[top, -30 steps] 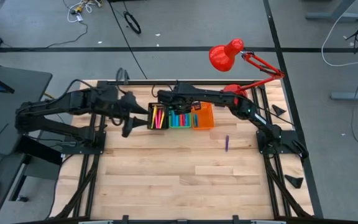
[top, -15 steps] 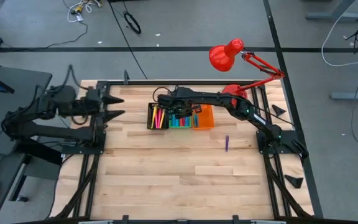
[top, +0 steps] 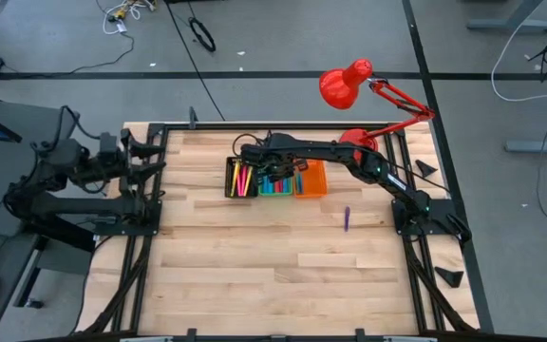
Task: Pick & Place Markers
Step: Put the small pink pen into the orange bin
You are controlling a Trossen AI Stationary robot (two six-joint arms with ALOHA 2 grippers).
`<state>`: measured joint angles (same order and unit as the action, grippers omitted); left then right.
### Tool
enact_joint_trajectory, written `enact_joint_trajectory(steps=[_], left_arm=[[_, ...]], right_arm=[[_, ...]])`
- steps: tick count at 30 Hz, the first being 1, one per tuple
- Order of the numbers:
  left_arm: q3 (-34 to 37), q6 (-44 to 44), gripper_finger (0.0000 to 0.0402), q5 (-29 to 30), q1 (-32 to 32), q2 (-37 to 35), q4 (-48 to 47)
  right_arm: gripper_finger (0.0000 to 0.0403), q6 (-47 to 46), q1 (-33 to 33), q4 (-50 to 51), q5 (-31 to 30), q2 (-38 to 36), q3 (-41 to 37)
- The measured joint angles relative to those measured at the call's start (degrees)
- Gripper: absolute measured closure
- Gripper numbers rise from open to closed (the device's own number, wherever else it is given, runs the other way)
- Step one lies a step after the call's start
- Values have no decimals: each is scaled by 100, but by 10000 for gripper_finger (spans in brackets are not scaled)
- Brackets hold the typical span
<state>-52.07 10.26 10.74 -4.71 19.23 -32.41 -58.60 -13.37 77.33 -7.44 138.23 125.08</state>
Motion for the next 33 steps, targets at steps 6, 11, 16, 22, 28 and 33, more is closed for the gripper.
enact_joint_trajectory(steps=[6, 11, 16, 22, 28, 33], left_arm=[[0, 4, 173, -54, 0, 64, -19], [0, 7, 173, -67, 0, 59, -20], [0, 7, 173, -68, 0, 61, -20], [0, 7, 173, -69, 0, 61, -19], [0, 7, 173, -70, 0, 61, -19], [0, 7, 173, -70, 0, 61, -19]], right_arm=[[325, 470, -2, -113, -210, 0, 0], [325, 561, 1, -193, -265, 0, 0], [325, 611, 17, -196, -267, 0, 0], [325, 444, 0, -371, -360, -2, 0], [325, -1, -68, -382, -549, -2, 0], [325, -180, -108, -402, -373, 144, 7]])
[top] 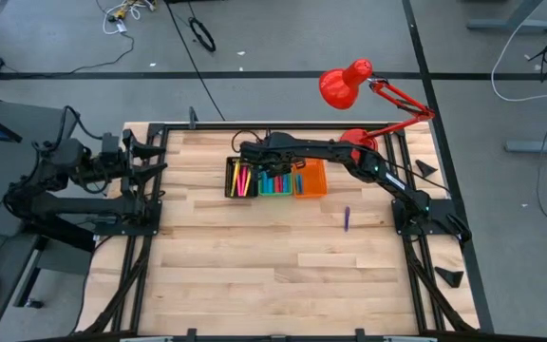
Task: Pick & Place Markers
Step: Put the small pink pen into the orange bin
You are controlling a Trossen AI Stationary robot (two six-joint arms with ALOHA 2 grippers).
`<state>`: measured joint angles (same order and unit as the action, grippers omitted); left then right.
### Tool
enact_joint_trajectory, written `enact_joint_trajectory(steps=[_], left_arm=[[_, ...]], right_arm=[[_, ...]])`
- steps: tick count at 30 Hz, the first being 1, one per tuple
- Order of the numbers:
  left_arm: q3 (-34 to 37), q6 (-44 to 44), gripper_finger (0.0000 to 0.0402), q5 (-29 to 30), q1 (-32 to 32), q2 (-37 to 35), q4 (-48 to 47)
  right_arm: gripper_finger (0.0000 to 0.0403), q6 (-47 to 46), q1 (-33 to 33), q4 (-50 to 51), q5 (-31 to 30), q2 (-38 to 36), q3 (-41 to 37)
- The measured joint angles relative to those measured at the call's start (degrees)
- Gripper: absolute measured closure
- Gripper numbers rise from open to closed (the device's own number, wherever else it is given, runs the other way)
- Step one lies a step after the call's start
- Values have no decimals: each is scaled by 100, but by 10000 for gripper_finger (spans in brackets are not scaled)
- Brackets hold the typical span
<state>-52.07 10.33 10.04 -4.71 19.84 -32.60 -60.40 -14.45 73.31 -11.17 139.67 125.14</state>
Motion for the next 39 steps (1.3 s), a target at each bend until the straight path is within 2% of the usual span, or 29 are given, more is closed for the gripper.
enact_joint_trajectory(steps=[4, 16, 22, 34, 39], left_arm=[[0, 0, 173, 0, 0, 0, 0], [0, 1, 173, -2, 0, 0, 0], [-2, 1, 173, 0, 0, 0, 0], [-2, 2, 173, 0, 1, 0, 0], [-2, 2, 173, -2, 2, 1, -1]], right_arm=[[331, -162, 49, 5, 27, 60, 0], [381, -369, 54, 49, 9, 60, 0], [377, -507, 56, 80, 21, 60, 0], [338, -562, 67, 74, 5, 60, -11], [342, -668, 120, -138, 9, 35, -378]])
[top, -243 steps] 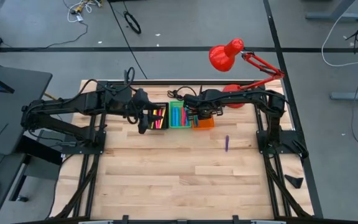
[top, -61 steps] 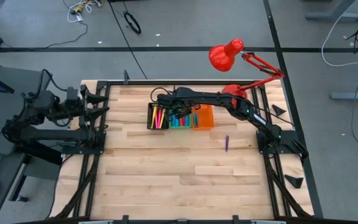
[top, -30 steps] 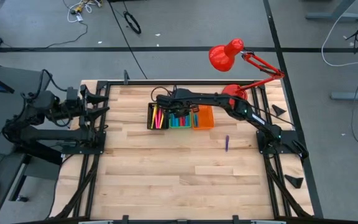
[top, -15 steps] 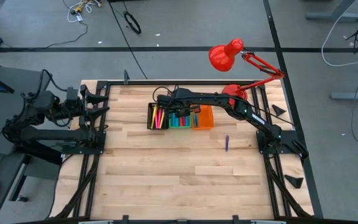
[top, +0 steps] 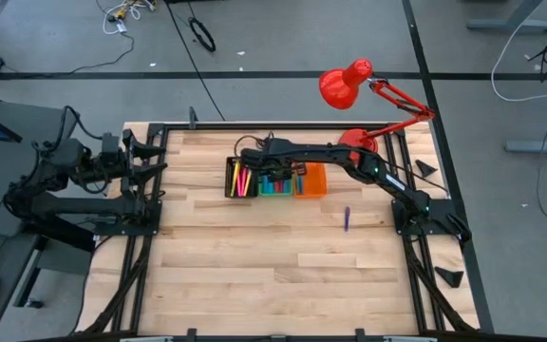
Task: Pick & Place Markers
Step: Put the small pink pen into the orange bin
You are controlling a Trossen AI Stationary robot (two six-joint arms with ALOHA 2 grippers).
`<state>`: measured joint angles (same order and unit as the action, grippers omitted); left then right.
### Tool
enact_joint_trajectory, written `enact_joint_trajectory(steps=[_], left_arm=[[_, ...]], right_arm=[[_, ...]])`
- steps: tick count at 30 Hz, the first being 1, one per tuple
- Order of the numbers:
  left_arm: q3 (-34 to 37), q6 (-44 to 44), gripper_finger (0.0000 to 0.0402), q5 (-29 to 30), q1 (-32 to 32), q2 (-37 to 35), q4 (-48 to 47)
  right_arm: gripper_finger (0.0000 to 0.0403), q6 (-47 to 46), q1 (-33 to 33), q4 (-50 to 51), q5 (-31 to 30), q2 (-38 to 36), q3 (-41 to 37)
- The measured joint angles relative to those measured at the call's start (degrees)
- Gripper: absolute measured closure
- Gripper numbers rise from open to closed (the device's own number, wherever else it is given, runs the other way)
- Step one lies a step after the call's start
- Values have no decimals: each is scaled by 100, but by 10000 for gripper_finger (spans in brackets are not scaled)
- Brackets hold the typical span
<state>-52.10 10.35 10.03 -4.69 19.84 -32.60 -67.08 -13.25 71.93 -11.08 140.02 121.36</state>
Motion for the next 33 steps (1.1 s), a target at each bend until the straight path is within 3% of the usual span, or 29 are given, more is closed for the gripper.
enact_joint_trajectory(steps=[11, 19, 33], left_arm=[[-2, 0, 173, -1, 0, 2, 1], [-2, -2, 173, -1, 0, 2, 1], [-2, 0, 173, -1, 0, 2, 1]], right_arm=[[351, 21, 88, -276, 113, 9, -212], [350, 308, 0, -527, 624, 3, -214], [356, 497, -64, -708, 557, -4, -528]])
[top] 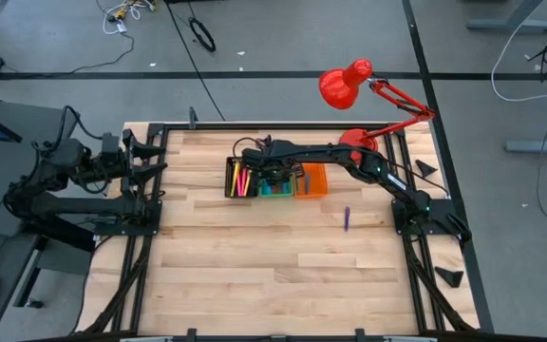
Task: Pick & Place Markers
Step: Put the small pink pen into the orange bin
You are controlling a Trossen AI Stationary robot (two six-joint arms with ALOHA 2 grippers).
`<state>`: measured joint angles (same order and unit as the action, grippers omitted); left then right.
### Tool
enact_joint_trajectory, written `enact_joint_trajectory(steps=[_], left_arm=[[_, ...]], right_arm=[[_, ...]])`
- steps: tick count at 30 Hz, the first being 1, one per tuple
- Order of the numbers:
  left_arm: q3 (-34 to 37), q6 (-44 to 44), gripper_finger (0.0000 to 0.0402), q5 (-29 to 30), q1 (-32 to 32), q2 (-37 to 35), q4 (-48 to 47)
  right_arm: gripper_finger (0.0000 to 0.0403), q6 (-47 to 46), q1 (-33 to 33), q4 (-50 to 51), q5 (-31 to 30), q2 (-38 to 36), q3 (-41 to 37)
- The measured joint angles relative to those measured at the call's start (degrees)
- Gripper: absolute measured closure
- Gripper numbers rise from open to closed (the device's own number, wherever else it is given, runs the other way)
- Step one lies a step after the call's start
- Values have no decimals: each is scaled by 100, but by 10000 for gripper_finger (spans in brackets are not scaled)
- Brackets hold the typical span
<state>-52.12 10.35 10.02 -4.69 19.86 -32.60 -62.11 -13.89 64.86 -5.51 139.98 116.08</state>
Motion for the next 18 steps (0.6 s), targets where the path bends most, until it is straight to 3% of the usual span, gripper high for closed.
enact_joint_trajectory(steps=[18], left_arm=[[0, 0, 173, 0, 0, 0, 0]], right_arm=[[359, -42, 31, 127, -503, -35, 43]])
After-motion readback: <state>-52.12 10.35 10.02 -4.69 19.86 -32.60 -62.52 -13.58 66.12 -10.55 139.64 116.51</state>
